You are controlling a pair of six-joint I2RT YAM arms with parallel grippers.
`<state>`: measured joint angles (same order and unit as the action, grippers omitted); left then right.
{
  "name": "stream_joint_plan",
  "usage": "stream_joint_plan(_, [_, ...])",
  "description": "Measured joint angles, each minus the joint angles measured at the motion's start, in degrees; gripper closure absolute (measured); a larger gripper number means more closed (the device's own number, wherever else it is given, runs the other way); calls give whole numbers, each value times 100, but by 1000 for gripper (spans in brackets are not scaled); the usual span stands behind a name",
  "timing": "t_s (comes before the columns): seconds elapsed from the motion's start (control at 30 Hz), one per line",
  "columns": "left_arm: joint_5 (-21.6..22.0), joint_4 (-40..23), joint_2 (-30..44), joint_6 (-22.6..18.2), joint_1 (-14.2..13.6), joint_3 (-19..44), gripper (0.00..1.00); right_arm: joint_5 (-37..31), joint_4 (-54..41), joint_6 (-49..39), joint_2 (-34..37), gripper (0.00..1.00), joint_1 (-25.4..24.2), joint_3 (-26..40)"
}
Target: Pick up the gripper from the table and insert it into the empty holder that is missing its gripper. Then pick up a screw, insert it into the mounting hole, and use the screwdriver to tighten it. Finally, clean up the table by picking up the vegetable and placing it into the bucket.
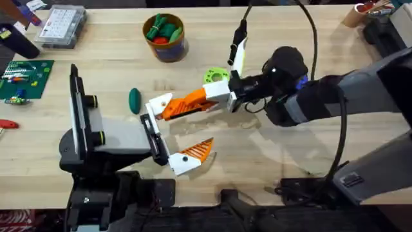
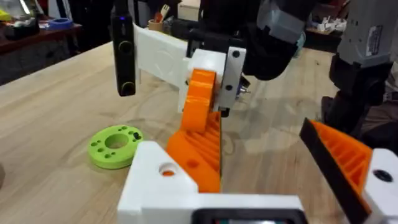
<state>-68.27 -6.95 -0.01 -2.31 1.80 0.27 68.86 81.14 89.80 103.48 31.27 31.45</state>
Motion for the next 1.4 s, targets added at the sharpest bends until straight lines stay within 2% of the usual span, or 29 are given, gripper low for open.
stream_joint_plan(0.1, [-6, -6, 0, 13, 0, 0, 10, -25, -413, -80, -1, 985, 45, 175])
stream_joint_plan(0.23, [-1, -12, 7, 157, 3, 0, 10, -18, -1519, -424, -34, 988, 132, 588])
stream_joint_plan(0.33, [35, -5, 4, 171, 28, 0, 10, -15, -1869, -624, -52, 986, 174, 797])
stream_joint_plan(0.63, [121, 7, 4, 169, 73, 0, 10, -77, -2185, -879, -52, 985, 234, 938])
stream_joint_plan(1.4, [230, 27, 4, 172, 105, 0, 10, -288, -2201, -987, -52, 989, 323, 970])
